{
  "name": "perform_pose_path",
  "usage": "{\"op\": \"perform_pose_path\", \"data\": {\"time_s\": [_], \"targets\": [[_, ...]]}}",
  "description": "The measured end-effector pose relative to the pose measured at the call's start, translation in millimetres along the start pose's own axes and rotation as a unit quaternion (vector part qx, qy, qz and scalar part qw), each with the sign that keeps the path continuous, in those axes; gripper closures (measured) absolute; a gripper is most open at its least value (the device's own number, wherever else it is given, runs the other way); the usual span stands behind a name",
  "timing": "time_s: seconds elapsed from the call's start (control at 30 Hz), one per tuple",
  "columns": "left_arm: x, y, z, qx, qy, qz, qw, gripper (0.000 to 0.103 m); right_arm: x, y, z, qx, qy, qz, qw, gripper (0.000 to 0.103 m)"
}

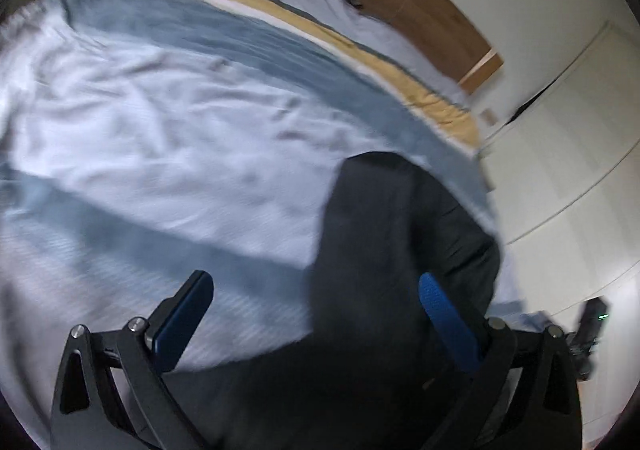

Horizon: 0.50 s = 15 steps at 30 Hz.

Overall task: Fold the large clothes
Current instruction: 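Move both tools toward the coat hem, then grasp the coat hem with both grippers and lift it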

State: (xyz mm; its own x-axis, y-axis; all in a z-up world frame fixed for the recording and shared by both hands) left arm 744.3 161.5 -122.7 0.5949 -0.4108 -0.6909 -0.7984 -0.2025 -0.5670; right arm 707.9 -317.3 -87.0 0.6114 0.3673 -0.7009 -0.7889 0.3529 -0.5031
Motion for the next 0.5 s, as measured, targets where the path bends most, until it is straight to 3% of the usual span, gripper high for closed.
{"op": "perform_pose_path", "data": {"time_s": [0.13,0.3,0.47,0.5], "targets": [[54,-19,-5,-0.03,0.028,0.007,0.9992,0.0,42,-36,8,0.043,-0.039,-0.002,0.998,0.007],[96,-26,-14,-0.048,0.055,0.018,0.9972,0.0,84,-63,23,0.059,-0.039,0.0,0.998,0.007],[127,-22,-19,-0.043,0.021,0.049,0.9976,0.001,123,-73,33,0.057,0.005,0.023,0.998,0.007],[130,-21,-20,-0.043,0.012,0.05,0.9977,0.002,129,-73,34,0.064,0.008,0.029,0.997,0.012]]}}
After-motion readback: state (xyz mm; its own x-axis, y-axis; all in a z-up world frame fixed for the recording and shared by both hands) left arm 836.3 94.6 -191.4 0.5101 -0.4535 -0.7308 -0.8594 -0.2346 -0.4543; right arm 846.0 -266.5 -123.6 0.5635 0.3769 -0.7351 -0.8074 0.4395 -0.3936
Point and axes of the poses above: each gripper's, at about its wrist camera, not at the fingertips, and x roughly the way its jaws point, z to its left, y to its underside, the point moved 3 cm from there along x, roughly the way its jaws point, and after that the axes turned 11 degrees about x, right-handed, at the moved point
